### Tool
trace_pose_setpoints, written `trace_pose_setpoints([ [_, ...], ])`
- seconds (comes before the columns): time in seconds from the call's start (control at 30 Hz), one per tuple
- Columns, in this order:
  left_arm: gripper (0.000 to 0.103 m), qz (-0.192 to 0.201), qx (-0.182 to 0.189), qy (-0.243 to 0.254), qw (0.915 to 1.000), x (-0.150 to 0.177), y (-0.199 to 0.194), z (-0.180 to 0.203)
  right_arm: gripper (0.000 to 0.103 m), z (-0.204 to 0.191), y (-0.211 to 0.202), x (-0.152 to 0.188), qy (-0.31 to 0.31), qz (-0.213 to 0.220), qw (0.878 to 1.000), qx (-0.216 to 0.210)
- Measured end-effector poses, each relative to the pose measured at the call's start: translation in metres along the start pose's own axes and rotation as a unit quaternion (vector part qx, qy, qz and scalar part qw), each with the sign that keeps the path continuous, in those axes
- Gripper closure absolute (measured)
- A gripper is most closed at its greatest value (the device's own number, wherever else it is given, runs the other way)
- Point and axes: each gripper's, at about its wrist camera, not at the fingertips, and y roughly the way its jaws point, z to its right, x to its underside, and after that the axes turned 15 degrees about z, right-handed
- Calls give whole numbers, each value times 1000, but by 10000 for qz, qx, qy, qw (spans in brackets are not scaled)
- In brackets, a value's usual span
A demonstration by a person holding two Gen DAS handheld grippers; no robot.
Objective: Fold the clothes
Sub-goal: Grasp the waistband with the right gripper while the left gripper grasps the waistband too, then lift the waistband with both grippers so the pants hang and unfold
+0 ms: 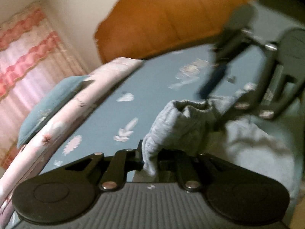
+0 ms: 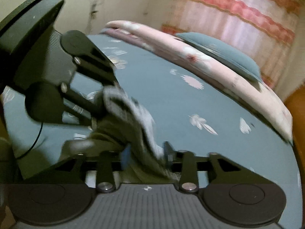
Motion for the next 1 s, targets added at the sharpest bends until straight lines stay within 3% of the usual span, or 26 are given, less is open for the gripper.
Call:
trace_pose_setpoints([
  [0.27, 94, 291, -465, -314, 9980, -4, -10, -24, 40, 33, -20, 44, 598, -309, 9963, 534],
  [0.5, 94, 129, -621, -445, 9970, 8, -20, -33, 35, 57, -6, 61, 1330, -207, 9909, 54],
  [0.67, 94, -1, -878, -802, 9929, 26, -27, -55, 33, 72, 7, 72, 1754, -150, 9838, -347],
  [0.8, 93, -170, -1009, -934, 9904, 41, -31, -61, 31, 80, 20, 78, 1836, -289, 9820, -338],
  [1.0, 93, -241, -1043, -1028, 9889, 52, -33, -65, 31, 92, 17, 92, 2514, -322, 9671, -195],
])
